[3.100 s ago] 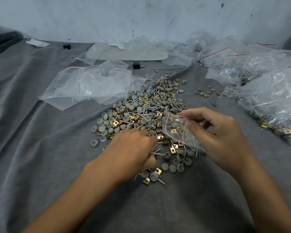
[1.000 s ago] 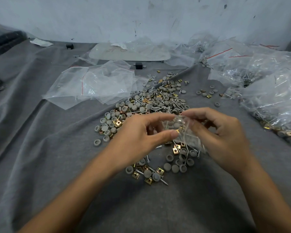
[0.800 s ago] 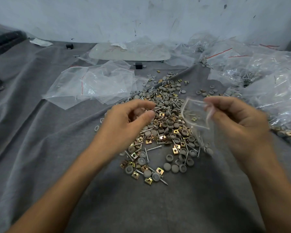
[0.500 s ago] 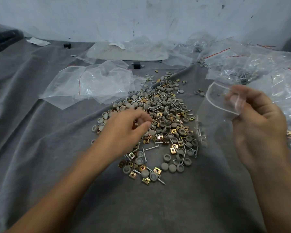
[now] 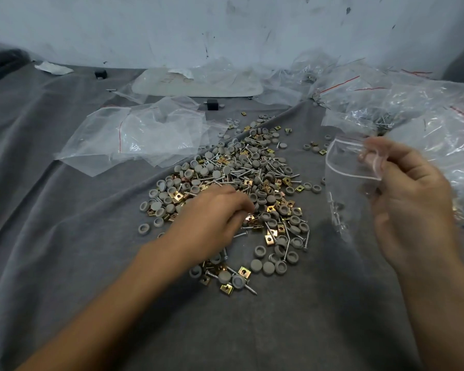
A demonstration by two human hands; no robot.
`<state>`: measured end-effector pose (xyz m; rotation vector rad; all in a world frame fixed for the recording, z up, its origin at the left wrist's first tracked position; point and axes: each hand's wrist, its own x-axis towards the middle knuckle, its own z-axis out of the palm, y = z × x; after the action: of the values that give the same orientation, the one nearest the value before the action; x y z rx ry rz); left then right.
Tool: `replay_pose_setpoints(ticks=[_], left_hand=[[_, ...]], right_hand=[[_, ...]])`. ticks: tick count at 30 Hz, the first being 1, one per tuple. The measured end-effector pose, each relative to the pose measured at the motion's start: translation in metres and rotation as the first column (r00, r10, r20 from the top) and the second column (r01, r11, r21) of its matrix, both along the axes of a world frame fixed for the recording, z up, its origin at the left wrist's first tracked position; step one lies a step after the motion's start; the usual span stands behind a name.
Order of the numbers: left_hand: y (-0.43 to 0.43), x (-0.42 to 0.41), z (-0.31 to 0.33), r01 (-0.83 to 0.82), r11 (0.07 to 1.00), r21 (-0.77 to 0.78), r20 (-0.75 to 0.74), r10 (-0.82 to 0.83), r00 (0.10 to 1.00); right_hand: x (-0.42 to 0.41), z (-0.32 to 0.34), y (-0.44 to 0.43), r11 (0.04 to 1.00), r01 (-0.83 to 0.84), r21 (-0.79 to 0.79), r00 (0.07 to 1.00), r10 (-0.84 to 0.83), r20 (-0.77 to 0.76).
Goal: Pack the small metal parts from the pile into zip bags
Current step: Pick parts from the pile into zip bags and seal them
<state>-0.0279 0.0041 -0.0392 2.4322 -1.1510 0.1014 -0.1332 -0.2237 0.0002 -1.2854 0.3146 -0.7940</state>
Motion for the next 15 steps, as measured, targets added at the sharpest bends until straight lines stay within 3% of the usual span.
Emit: replay_pose_setpoints(ticks=[4,10,15], left_hand=[[-0.011,-0.001,-0.007,-0.007,0.987,0.16,0.174,-0.021,0.985],[-0.004,0.002,-0.006,-0.004,0.971,0.237,0.16,-0.035,0.986],[-0.004,0.004,-0.003,-0.009,0.965,0.261,0.184,-0.041,0.982]], right_hand=[[-0.001,-0.003,0.001,0.999,-0.014,-0.05,1.0,0.013,-0.024],[0.001,-0.002,0.006,0.997,-0.056,-0.048,0.998,0.055,-0.02],[0.001,-0.003,0.013,0.979,-0.035,-0.202,0.998,0.022,-0.064]])
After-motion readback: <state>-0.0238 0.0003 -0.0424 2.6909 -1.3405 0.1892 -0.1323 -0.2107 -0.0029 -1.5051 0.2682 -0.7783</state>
